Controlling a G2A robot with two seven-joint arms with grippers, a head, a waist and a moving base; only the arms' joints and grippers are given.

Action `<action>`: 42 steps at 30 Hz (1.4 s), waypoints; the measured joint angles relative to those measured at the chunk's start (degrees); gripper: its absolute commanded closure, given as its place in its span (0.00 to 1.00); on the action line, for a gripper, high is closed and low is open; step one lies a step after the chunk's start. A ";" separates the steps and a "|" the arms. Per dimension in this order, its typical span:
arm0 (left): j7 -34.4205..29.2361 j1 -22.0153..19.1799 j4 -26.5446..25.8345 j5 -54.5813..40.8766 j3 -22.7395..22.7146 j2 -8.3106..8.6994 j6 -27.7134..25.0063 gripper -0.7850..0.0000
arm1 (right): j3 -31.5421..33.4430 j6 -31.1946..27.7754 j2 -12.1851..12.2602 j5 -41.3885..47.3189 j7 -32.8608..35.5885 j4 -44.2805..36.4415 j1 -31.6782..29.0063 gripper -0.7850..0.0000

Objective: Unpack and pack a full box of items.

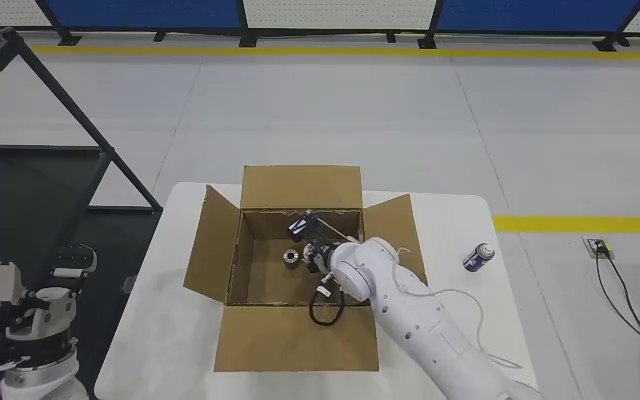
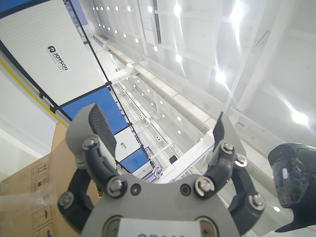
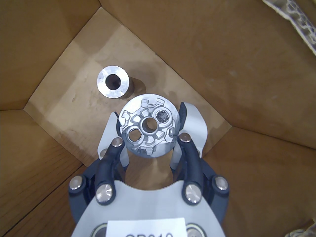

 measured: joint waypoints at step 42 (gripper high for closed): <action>0.00 0.00 0.00 0.00 0.00 0.00 0.00 0.00 | 3.19 -0.07 -1.01 -3.98 -2.35 0.63 -1.43 0.13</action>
